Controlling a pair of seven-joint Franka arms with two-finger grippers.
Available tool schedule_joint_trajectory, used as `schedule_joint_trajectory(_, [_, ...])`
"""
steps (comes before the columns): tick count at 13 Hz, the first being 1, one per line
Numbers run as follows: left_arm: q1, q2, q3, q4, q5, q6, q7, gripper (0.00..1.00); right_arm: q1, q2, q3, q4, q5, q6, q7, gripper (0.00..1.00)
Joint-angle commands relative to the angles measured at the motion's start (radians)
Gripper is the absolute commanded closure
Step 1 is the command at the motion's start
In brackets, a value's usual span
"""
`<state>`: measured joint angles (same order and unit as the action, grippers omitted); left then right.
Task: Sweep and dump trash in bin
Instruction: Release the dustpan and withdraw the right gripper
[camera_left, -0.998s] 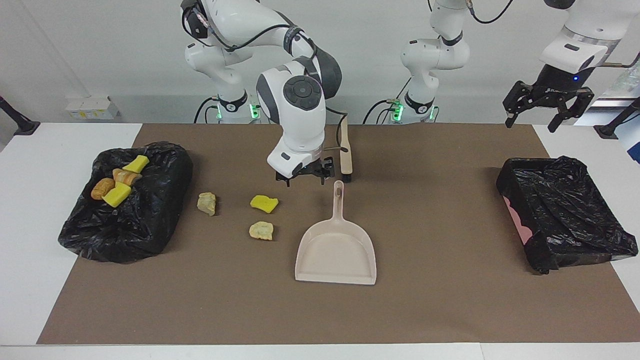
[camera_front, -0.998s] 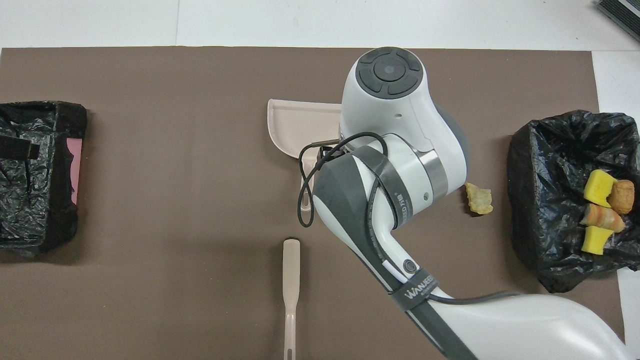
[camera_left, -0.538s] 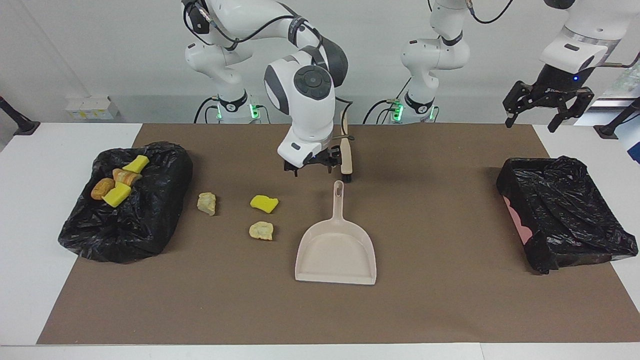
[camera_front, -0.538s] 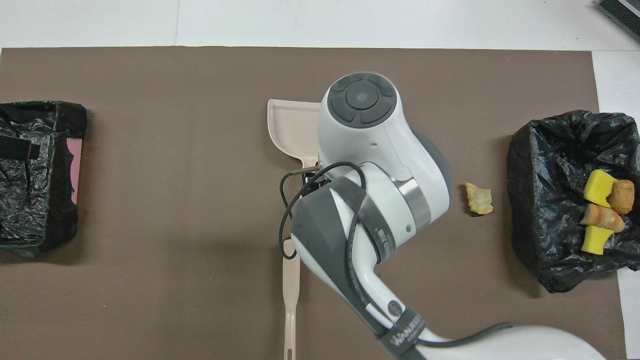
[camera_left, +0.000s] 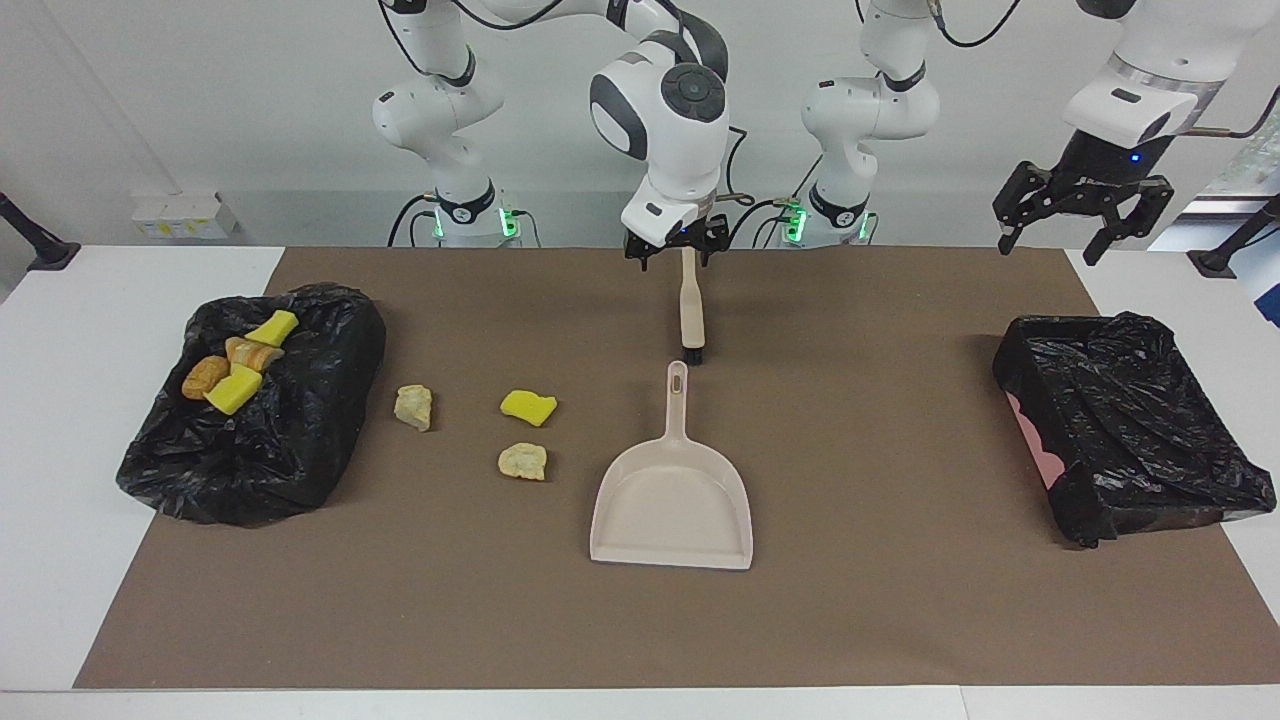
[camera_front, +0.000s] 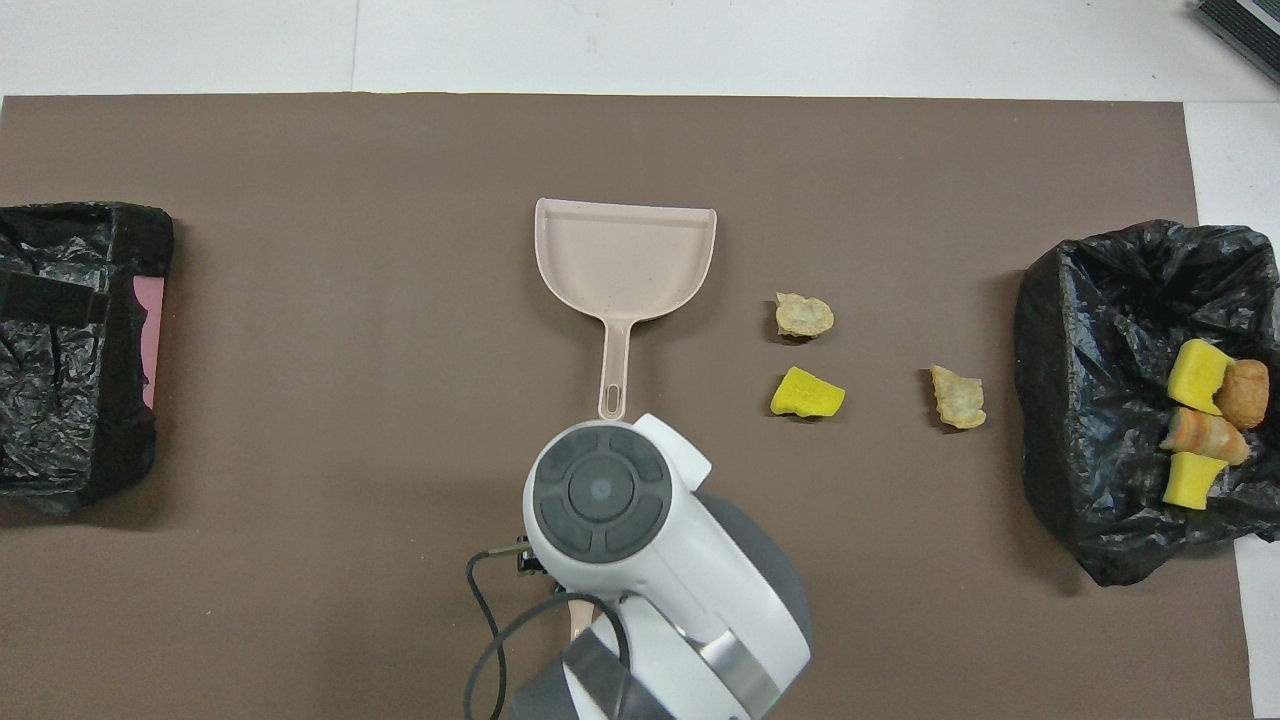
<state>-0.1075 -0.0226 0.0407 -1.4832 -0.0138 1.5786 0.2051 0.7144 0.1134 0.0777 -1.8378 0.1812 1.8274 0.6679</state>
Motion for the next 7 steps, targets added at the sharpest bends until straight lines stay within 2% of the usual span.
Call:
schedule_joint_trajectory(1, [-0.070,0.003,0.005,-0.032,0.005,0.055,-0.021,0.00,0.071,-0.127,0.002,-0.237,0.063,0.128,0.021,0.00])
schedule_joint_trajectory(3, [-0.136,0.033,0.005,-0.052,0.005,0.121,-0.117,0.00,0.128,-0.117,0.002,-0.283,0.064,0.194,0.093,0.00])
schedule_joint_trajectory(5, [-0.207,0.076,0.005,-0.055,0.005,0.173,-0.202,0.00,0.196,-0.063,0.002,-0.291,0.064,0.242,0.114,0.16])
schedule_joint_trajectory(7, [-0.254,0.105,0.005,-0.057,0.005,0.215,-0.233,0.00,0.224,-0.025,0.002,-0.310,0.064,0.311,0.156,0.23])
